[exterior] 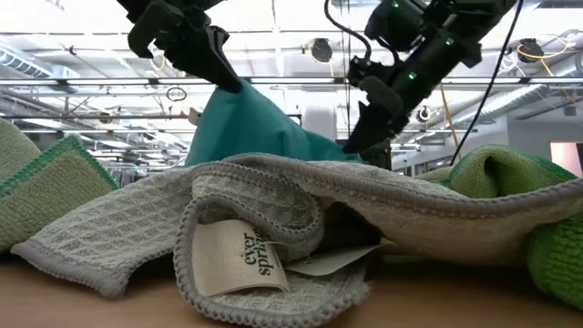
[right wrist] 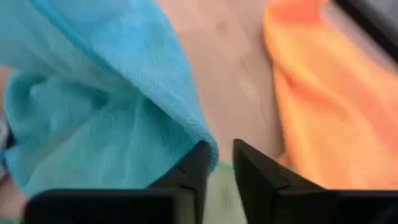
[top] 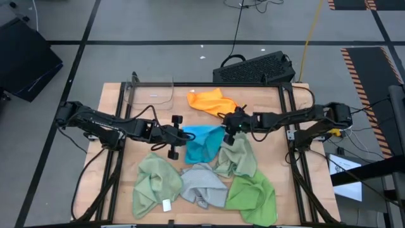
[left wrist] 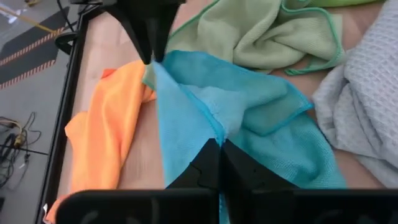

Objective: Fold microfiber towels
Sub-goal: Fold the blue microfiber cloth

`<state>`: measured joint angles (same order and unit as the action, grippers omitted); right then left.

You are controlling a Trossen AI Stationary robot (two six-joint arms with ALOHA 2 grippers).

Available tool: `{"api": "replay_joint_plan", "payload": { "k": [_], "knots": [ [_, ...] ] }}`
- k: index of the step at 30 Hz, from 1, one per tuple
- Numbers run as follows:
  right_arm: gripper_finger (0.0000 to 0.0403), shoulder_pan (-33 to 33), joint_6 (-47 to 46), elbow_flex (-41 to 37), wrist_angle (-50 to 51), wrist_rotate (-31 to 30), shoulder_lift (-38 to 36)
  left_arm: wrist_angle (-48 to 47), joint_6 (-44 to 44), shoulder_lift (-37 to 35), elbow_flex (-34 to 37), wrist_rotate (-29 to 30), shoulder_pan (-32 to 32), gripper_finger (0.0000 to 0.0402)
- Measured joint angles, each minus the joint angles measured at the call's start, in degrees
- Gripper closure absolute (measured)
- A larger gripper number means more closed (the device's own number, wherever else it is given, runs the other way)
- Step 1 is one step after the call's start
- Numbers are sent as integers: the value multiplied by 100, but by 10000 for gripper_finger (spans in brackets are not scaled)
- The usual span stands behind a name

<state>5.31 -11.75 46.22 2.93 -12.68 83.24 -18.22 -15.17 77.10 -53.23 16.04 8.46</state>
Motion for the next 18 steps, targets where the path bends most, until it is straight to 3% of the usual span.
{"api": "replay_joint_plan", "payload": {
  "k": [6,13,18],
  "knots": [
    [259,-450,-16,-48,-409,-66,-41,50,92,2,4,-3,-94,385],
    [253,-1124,966,-48,-1300,-77,-37,111,111,2,4,-74,-187,390],
    [253,-1137,1164,-46,-1626,-77,224,226,40,20,4,-101,-168,388]
  ]
}}
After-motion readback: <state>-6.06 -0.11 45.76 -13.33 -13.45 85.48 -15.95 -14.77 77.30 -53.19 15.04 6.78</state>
